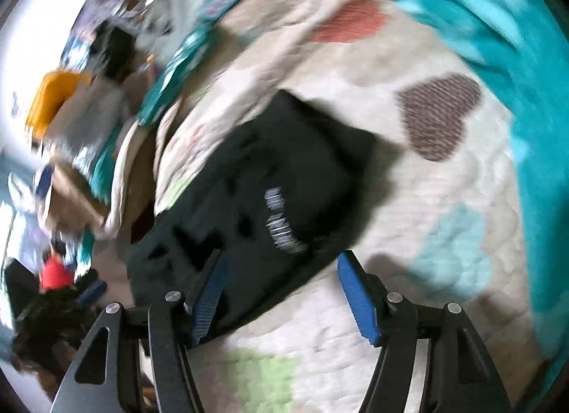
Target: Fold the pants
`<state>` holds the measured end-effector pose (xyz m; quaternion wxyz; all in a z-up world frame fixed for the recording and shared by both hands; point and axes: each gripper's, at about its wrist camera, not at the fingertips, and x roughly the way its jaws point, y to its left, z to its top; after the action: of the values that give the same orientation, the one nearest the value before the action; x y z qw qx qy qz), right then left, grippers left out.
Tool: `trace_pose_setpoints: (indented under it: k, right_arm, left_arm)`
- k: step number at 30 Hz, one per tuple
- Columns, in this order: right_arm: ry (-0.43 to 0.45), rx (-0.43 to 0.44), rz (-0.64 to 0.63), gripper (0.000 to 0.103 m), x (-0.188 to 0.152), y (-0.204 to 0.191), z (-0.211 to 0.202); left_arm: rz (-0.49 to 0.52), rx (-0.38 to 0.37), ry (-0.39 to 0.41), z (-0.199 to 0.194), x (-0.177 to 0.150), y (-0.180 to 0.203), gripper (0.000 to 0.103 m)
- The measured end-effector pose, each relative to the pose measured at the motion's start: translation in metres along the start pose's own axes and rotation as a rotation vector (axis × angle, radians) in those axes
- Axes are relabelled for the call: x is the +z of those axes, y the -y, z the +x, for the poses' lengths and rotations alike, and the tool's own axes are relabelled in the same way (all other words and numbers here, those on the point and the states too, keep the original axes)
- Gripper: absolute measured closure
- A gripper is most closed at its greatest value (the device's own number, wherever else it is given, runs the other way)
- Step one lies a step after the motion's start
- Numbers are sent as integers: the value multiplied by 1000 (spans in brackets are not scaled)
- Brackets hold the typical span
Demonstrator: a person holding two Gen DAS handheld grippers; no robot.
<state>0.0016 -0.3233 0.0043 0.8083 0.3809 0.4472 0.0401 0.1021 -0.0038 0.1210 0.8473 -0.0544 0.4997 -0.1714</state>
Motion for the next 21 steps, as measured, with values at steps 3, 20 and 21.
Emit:
trace_pose_setpoints:
  k: [3,20,21]
  right_arm:
    - [24,30,54,33,1,8,4]
    - [106,15,-103,74,18,-1,32]
    - [91,28,-91,76,20,-1,32]
  left_arm:
    - [128,-66,-73,44,27,56,48]
    - [540,55,-259,195,56,165,76]
    - [519,33,-250,185,58,160,80]
